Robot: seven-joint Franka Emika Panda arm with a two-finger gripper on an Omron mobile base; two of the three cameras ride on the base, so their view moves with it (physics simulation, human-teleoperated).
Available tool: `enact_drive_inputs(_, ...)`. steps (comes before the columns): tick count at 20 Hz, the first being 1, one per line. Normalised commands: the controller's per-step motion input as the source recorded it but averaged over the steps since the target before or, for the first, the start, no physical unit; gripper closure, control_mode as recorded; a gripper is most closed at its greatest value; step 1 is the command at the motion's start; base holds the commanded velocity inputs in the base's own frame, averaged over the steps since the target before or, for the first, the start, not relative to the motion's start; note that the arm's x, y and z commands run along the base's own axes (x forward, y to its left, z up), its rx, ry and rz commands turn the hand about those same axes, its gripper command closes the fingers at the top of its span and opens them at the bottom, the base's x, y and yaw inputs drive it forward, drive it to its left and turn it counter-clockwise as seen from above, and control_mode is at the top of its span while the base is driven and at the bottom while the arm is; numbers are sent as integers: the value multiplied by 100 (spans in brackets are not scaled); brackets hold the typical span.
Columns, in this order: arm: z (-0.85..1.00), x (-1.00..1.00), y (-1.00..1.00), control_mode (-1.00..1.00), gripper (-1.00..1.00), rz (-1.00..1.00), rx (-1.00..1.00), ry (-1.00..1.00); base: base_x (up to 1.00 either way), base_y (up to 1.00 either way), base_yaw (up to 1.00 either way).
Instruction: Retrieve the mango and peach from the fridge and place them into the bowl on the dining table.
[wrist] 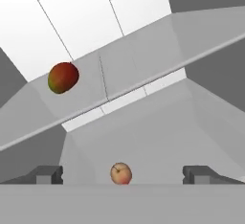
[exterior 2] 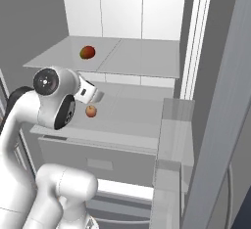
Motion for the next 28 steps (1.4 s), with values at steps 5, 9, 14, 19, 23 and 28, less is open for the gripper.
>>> enact_drive_inputs(5,42,9,24,-100,-100,0,-6,11,0,0,0)
enact_drive_inputs(9,63,2,24,-100,-100,0,-11,3,0,0,0)
enact_drive_inputs(14,19,10,23,-100,-100,4,-8,0,0,0,0)
enact_drive_inputs(19,-4,24,9,-100,-100,13,-3,0,0,0,0)
enact_drive_inputs(23,-15,37,0,-100,-100,18,0,0,0,0,0)
enact_drive_inputs(28,-11,41,7,-100,-100,19,0,0,0,0,0)
